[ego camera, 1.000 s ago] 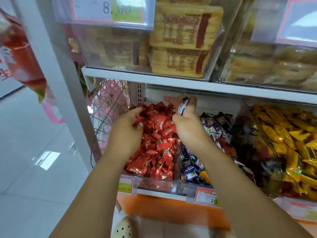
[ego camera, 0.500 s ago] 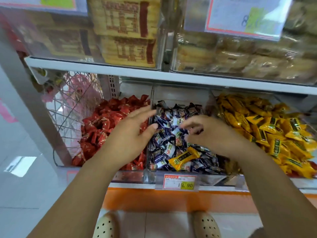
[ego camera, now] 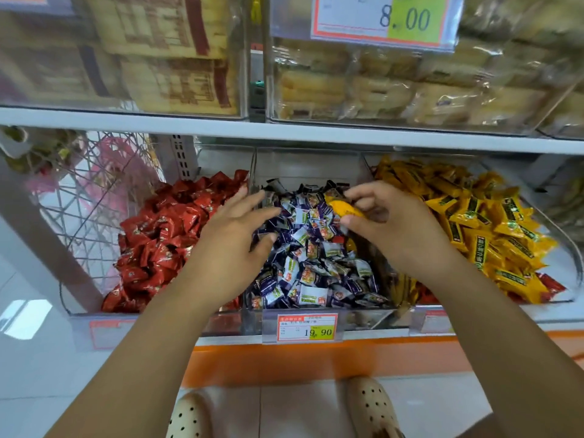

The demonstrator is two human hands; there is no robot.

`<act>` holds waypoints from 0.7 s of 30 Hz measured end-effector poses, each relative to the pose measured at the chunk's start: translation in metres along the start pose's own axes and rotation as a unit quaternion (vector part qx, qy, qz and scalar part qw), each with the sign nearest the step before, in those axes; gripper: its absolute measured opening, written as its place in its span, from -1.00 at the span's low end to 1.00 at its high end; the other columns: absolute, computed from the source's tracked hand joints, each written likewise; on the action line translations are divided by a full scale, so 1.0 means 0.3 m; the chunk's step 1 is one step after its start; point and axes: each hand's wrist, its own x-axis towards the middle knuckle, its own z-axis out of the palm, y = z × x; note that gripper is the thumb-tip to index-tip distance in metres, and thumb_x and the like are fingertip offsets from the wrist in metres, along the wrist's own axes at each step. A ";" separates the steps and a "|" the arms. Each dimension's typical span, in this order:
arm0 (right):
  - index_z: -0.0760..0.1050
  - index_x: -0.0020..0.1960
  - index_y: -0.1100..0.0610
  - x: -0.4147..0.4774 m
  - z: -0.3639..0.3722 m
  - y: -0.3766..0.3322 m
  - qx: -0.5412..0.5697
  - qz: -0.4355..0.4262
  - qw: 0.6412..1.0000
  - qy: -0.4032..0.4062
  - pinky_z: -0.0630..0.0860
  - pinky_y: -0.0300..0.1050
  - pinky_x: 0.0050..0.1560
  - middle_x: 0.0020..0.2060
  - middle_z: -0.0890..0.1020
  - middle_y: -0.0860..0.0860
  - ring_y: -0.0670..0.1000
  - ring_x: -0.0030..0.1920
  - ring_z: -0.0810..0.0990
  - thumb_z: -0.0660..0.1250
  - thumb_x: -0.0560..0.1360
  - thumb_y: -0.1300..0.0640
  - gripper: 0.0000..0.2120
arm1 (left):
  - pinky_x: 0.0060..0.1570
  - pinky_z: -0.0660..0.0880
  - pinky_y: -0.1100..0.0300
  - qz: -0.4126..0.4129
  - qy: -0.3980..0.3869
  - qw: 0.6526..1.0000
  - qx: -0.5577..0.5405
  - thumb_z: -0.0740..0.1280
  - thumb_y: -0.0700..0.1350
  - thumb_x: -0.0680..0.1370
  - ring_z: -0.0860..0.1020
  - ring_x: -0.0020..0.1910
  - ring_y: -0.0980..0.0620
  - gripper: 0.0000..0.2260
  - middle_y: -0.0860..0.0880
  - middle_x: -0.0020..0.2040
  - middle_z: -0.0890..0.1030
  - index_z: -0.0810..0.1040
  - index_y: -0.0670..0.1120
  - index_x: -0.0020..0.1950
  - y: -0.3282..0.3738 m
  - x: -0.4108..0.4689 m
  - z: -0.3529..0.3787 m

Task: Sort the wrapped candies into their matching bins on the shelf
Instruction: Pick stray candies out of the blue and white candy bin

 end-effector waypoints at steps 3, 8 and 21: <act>0.51 0.06 -0.10 -0.008 -0.046 0.031 -0.067 -0.003 0.991 0.116 0.32 -0.36 -0.14 -0.13 0.48 -0.23 -0.13 0.00 0.42 0.43 0.45 0.01 -0.79 | 0.47 -0.18 0.10 0.040 0.001 0.999 0.036 0.29 -0.03 0.57 0.01 0.53 0.10 -0.63 0.10 0.50 0.25 0.43 0.09 0.38 0.029 0.020 0.023; 0.56 0.10 0.00 -0.022 -0.179 0.157 -0.109 0.052 0.955 0.270 0.42 -0.13 0.05 -0.16 0.49 -0.10 0.04 0.09 0.48 0.44 0.44 0.02 -0.76 | 0.47 -0.15 0.11 0.106 -0.021 0.992 0.062 0.28 -0.02 0.58 0.09 0.50 0.16 -0.67 0.09 0.46 0.34 0.47 0.09 0.35 0.098 0.040 0.082; 0.57 0.22 0.07 -0.041 -0.189 0.101 -0.183 0.005 0.962 0.201 0.31 -0.30 -0.02 0.05 0.60 0.05 0.03 0.06 0.49 0.25 0.59 0.11 -0.75 | 0.50 -0.12 -0.11 0.060 -0.195 0.977 0.061 0.08 0.12 0.63 -0.16 0.53 0.16 -0.57 0.22 0.55 -0.05 0.11 0.25 0.51 0.140 0.048 0.197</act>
